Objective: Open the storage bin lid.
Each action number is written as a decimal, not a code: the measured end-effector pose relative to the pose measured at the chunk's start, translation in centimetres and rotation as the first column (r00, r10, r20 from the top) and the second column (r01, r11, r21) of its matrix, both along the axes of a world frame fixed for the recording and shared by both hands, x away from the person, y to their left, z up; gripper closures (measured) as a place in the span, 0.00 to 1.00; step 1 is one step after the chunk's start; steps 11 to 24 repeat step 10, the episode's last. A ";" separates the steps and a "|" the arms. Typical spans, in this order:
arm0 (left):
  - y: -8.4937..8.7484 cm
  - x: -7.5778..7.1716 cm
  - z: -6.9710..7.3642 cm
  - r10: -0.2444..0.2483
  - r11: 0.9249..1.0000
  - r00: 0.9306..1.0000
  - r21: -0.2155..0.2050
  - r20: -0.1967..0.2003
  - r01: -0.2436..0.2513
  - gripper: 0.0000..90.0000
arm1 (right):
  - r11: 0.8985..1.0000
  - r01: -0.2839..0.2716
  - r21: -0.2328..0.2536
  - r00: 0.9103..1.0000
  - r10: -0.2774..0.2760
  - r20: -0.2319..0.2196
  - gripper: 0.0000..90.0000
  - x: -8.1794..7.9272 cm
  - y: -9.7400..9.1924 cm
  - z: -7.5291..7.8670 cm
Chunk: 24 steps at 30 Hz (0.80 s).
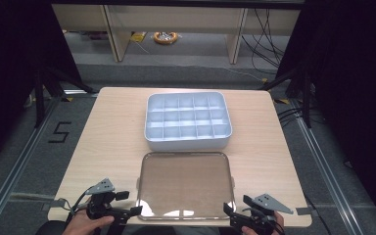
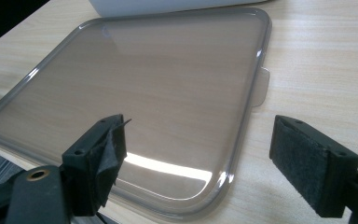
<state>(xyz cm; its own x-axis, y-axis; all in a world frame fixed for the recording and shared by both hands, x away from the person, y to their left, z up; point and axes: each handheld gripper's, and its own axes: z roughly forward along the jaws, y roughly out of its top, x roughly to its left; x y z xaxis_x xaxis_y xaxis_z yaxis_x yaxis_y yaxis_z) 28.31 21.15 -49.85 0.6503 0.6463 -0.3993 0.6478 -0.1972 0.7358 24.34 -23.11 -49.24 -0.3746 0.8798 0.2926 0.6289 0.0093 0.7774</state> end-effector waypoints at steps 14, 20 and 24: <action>0.0 0.1 0.0 0.011 1.000 1.000 0.002 -0.014 -0.011 0.17 | 1.000 -0.011 -0.011 1.000 0.011 0.012 0.22 0.4 -0.3 -0.4; 0.0 0.1 0.0 0.011 1.000 1.000 0.002 -0.014 -0.011 0.17 | 1.000 -0.011 -0.011 1.000 0.011 0.012 0.22 0.4 -0.3 -0.4; 0.0 0.1 0.0 0.011 1.000 1.000 0.002 -0.014 -0.011 0.17 | 1.000 -0.011 -0.011 1.000 0.011 0.012 0.22 0.4 -0.3 -0.4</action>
